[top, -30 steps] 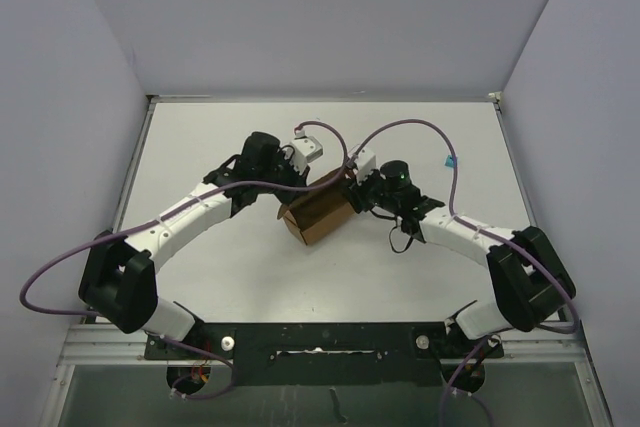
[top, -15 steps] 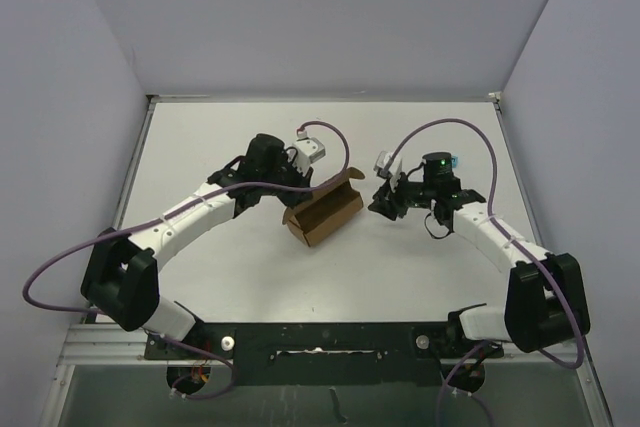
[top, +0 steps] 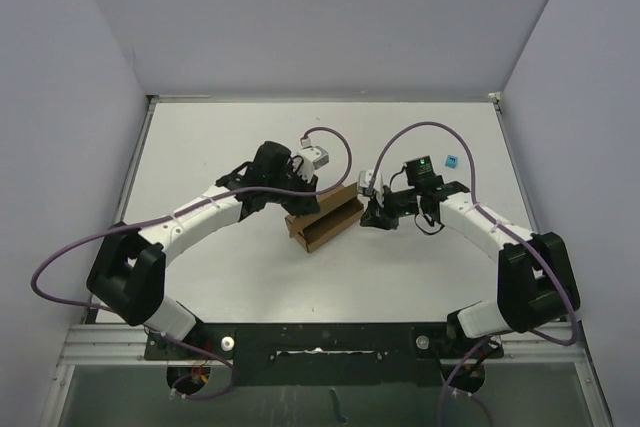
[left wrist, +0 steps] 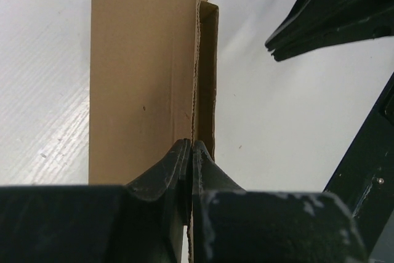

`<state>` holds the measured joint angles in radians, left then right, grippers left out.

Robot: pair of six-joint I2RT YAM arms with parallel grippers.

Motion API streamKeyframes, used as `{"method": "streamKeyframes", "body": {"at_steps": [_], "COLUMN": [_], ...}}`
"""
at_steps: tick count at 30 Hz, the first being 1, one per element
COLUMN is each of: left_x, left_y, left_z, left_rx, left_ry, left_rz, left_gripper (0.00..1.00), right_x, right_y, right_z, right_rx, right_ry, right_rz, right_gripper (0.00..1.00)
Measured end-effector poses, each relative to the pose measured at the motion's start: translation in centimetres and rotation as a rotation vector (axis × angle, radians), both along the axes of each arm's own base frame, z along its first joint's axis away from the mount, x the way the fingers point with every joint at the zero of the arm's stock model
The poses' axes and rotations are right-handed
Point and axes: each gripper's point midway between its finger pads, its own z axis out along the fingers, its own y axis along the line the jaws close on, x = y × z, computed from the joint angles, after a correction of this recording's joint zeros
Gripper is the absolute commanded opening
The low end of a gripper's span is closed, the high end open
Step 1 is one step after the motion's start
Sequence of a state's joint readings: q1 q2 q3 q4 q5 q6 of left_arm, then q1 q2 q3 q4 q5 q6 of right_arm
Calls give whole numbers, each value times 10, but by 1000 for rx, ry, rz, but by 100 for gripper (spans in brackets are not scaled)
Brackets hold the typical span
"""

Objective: Fold the paper box

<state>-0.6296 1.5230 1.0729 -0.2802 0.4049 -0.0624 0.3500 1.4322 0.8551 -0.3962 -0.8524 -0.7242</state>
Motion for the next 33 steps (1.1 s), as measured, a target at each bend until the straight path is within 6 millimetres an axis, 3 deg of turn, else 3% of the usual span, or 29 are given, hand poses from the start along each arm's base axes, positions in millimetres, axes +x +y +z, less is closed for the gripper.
{"method": "streamKeyframes", "body": {"at_steps": [6,14,21,33], "left_x": [-13,-32,-36,-38], "left_y": [-4,-7,-13,-15], "left_z": [-19,-40,-48,-56], "left_rx": [-9,10,13,8], "left_ry": [63,105,120,164], "left_rz": [-9,-22,-27,-9], "left_gripper": [0,0,0,19], "right_x": [7,6,13,24], "right_y": [-14,-12,-12,-13], "right_z": [8,23,34,40], "right_rx": [14,61,134,203], "right_ry": [-2,-6,77,180], "right_rz": [-43,-45,-124,-204], "right_gripper": [19,25,27,29]}}
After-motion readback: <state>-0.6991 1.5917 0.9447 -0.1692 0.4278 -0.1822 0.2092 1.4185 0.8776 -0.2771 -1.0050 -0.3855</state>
